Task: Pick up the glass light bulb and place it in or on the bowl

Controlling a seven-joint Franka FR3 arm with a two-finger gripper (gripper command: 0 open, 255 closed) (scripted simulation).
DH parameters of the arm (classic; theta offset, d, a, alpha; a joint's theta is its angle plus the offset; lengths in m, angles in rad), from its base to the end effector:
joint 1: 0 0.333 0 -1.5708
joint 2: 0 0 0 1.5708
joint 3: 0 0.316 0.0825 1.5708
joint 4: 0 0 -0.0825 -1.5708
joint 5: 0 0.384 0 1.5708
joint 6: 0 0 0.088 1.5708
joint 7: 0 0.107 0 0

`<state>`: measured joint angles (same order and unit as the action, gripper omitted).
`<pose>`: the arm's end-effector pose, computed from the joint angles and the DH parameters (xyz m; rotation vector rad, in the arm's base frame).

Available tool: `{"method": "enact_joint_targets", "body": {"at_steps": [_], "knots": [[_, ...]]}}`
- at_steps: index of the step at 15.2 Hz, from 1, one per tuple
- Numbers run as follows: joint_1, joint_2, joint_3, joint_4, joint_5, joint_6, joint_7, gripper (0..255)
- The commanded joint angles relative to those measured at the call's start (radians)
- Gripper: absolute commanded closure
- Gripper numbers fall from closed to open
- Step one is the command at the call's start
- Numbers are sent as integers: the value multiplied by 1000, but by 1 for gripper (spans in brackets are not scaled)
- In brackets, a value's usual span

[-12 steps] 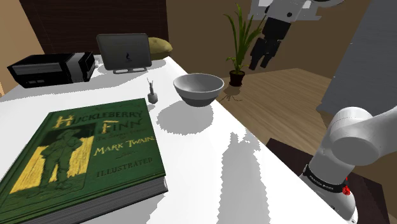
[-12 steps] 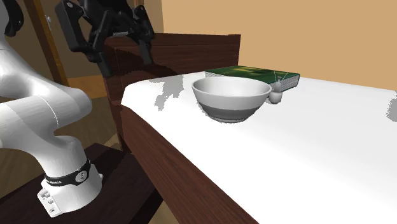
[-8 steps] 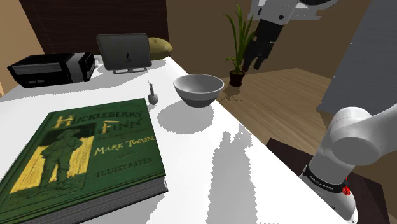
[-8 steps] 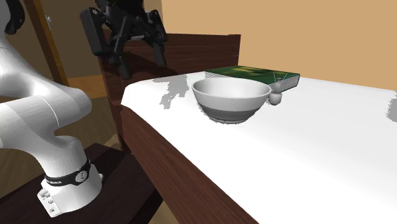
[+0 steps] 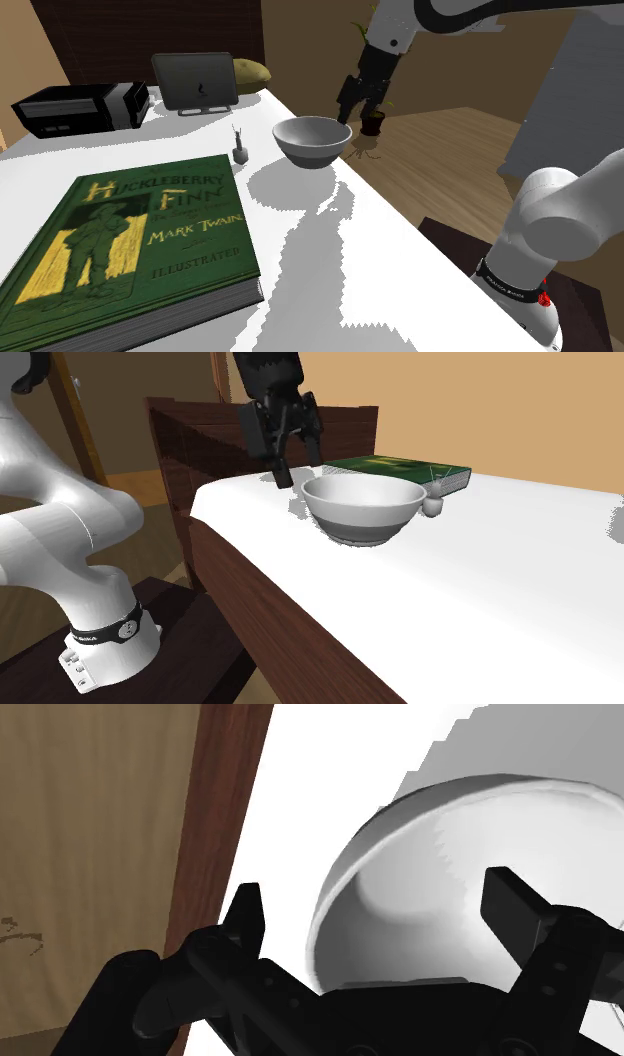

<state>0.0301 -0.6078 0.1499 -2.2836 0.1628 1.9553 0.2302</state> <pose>0.3837 0.0933 0.5997 -2.9885 0.1573 -0.3853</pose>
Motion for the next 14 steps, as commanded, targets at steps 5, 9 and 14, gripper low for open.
{"method": "enact_joint_targets", "body": {"at_steps": [5,9,14], "knots": [[10,177,95,94,-1,135,88,0],[11,301,155,177,-32,207,154,0],[14,469,226,309,-110,273,252,0]]}}
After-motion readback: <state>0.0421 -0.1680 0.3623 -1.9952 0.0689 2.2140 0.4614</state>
